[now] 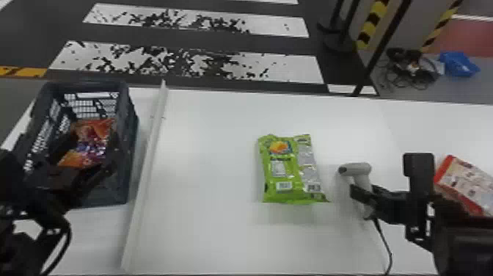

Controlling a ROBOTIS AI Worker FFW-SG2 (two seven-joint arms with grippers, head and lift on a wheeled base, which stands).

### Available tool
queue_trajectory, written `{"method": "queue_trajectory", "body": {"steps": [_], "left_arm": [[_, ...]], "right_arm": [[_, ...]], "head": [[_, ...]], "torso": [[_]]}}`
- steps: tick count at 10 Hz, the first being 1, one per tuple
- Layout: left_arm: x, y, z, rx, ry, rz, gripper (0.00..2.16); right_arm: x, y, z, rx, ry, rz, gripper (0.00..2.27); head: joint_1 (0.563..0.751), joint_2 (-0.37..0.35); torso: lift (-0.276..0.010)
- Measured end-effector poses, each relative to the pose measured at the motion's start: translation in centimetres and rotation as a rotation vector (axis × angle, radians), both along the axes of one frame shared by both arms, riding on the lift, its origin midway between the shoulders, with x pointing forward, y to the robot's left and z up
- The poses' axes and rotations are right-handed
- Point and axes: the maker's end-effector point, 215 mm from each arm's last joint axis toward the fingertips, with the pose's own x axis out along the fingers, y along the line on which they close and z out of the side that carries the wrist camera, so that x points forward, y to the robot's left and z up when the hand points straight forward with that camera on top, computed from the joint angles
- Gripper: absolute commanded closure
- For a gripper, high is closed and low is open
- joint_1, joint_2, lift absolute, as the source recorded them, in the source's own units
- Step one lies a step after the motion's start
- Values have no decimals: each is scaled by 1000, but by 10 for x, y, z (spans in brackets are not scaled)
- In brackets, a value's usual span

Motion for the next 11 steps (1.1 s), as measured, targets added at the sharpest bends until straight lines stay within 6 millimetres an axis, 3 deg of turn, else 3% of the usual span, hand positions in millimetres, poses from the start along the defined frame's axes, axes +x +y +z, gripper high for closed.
{"method": "queue_trajectory", "body": {"steps": [2,7,11], "left_arm": [[0,0,1,0,-3,0,100],[0,-1,1,-5,-1,2,100],[-3,2,-2,-6,4,4,100]], "right_arm": [[-5,10,24,-6,-27,14,2250],[-64,66,58,33,29,70,2250],[-77,109,63,59,43,143,2250]], "head": [[695,-78],[695,-17],[695,56]], "torso": [[-95],[-95],[-95]]}}
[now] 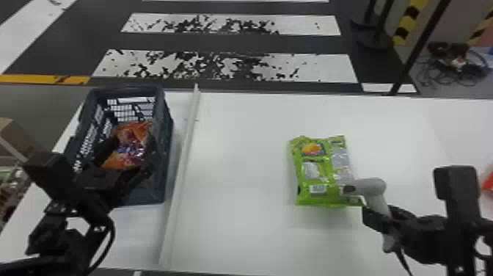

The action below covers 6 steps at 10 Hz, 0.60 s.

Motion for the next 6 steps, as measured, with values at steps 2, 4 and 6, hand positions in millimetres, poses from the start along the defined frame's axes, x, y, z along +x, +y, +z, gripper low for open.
{"method": "queue_trajectory", "body": {"steps": [2,4,6], "left_arm": [[-1,1,0,-3,-1,2,100],[-1,1,0,-4,-1,3,100],[-1,0,-1,-6,-1,1,100]], "right_arm": [[-1,9,-4,-7,8,17,2250],[-1,7,-9,-16,16,14,2250],[-1,6,-9,-17,15,13,2250]], "head": [[695,72],[695,70],[695,67]], "torso": [[-95],[-95],[-95]]}}
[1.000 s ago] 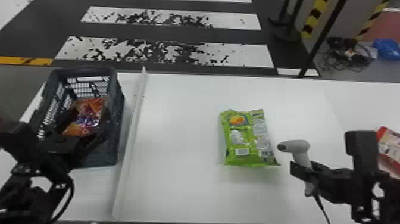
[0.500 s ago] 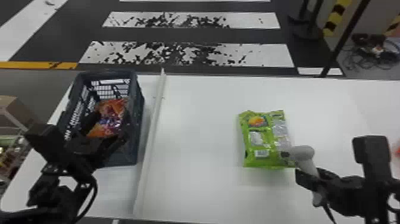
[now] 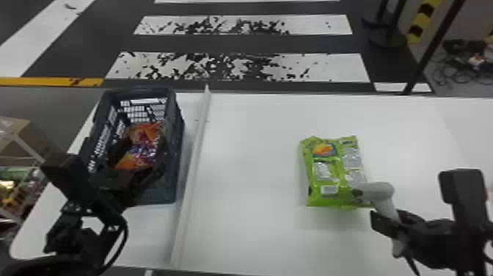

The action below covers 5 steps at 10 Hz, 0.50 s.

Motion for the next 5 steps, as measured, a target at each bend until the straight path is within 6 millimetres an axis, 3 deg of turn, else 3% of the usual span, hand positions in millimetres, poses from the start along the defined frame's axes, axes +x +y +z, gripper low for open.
{"method": "queue_trajectory", "body": {"steps": [2,5], "left_arm": [[0,0,0,-1,0,0,100],[0,-1,1,0,-1,-2,100]], "right_arm": [[6,-5,5,-5,-21,-9,2250],[39,-59,20,-31,-95,-95,2250]], "head": [[695,63],[695,-17]], "torso": [[-95],[-95]]}}
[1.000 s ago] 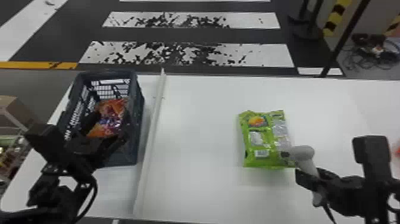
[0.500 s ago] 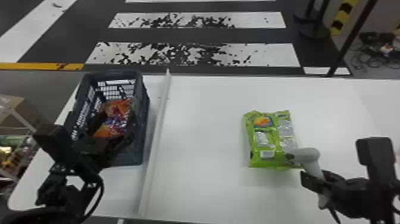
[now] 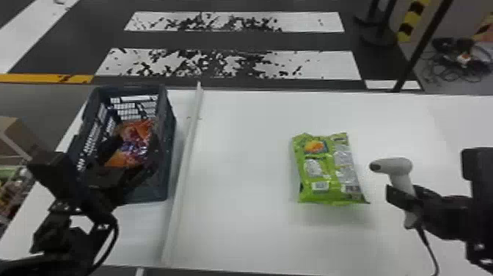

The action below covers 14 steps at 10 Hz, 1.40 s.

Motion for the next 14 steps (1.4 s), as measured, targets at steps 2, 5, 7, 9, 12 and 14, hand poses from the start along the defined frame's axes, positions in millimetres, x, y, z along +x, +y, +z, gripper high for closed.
{"method": "queue_trajectory", "body": {"steps": [2,5,7,9,12,14], "left_arm": [[0,-1,1,0,-3,-2,100],[0,-1,2,0,-3,-2,100],[0,-2,3,-1,-3,-2,100],[0,-2,2,-1,-2,-2,100],[0,-3,2,-2,-3,-3,100],[0,-3,2,-1,-3,-4,100]], "right_arm": [[22,-38,-5,-15,-29,-56,2250],[36,-77,-28,-32,-27,-122,2250],[42,-90,-44,-34,-17,-143,2250],[44,-96,-55,-32,-9,-153,2246],[44,-98,-66,-28,10,-158,2246],[43,-98,-72,-29,18,-160,2108]], "head": [[695,-58],[695,-113],[695,-132],[695,-140],[695,-144],[695,-144]], "torso": [[-95],[-95],[-95],[-95],[-95],[-95]]}}
